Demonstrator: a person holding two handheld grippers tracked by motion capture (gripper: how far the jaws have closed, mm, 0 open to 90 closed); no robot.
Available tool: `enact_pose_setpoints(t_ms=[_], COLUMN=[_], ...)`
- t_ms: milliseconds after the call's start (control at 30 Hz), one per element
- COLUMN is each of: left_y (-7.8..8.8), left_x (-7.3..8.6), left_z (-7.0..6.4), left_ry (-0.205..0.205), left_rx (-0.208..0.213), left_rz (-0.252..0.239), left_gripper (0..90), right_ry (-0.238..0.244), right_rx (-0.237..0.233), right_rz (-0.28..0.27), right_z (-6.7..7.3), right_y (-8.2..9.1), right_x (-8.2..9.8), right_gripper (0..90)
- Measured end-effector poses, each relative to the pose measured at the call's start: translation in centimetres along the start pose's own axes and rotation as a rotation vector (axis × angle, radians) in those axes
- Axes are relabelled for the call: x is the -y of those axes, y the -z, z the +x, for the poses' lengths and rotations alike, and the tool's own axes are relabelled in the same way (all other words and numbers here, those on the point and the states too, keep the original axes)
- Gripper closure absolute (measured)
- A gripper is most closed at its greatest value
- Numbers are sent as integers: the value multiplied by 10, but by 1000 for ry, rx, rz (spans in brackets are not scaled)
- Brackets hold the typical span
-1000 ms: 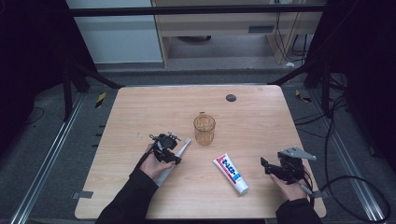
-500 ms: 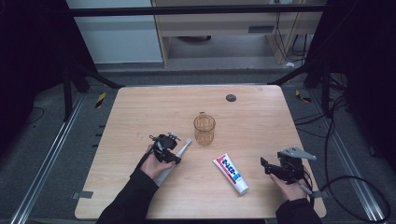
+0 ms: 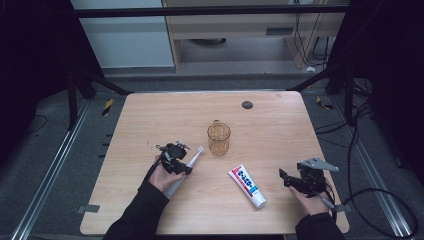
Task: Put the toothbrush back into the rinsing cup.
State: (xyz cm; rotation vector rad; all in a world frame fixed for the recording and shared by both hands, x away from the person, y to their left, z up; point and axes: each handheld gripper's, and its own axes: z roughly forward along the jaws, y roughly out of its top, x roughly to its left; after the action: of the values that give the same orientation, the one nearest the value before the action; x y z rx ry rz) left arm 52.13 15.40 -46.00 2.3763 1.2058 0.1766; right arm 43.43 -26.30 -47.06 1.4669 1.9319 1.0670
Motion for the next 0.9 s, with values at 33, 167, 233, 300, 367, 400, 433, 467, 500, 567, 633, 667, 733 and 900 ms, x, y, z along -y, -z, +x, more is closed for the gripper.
enact_pose_setpoints(t_ms=[33, 167, 233, 300, 367, 400, 433, 467, 500, 567, 633, 667, 733, 900], left_y=[4, 16, 24, 31, 38, 41, 44, 47, 50, 56, 62, 64, 69, 79], left_x=[0, 1, 1, 1, 1, 1, 1, 1, 1, 1, 1, 1, 1, 2], left_z=[0, 0, -1, -1, -1, -2, -2, -2, -2, -3, -4, -4, -4, -4], left_ry=[-1, 5, 7, 7, 3, 5, 1, 2, 4, -1, -6, -9, -8, -1], left_rx=[0, 2, 1, 4, 2, 0, -3, -7, -9, -15, -17, -20, -25, -37], left_rz=[-13, -70, -104, -129, -151, -165, -176, -194, -211, -234, -255, -268, -296, -358], left_gripper=[675, 675, 675, 676, 676, 676, 676, 676, 676, 677, 678, 677, 678, 678], right_ry=[-2, 5, 3, 3, 0, 0, 2, 4, 3, 3, 3, 4, 2, 4], right_rx=[-3, 0, -2, -1, -1, 0, 0, 0, 0, 0, 0, 0, 0, 0], right_rz=[1, 0, 0, 0, 2, 2, 1, 1, 1, 1, 1, 1, 1, 1], right_z=[0, 0, 0, 0, 0, 0, 0, 0, 0, 0, 0, 0, 0, 0], right_y=[0, 0, 0, 0, 0, 0, 0, 0, 0, 0, 0, 0, 0, 0], right_x=[0, 0, 0, 0, 0, 0, 0, 0, 0, 0, 1, 1, 1, 0], right_gripper=[276, 277, 278, 278, 278, 278, 279, 279, 279, 279, 279, 279, 280, 280])
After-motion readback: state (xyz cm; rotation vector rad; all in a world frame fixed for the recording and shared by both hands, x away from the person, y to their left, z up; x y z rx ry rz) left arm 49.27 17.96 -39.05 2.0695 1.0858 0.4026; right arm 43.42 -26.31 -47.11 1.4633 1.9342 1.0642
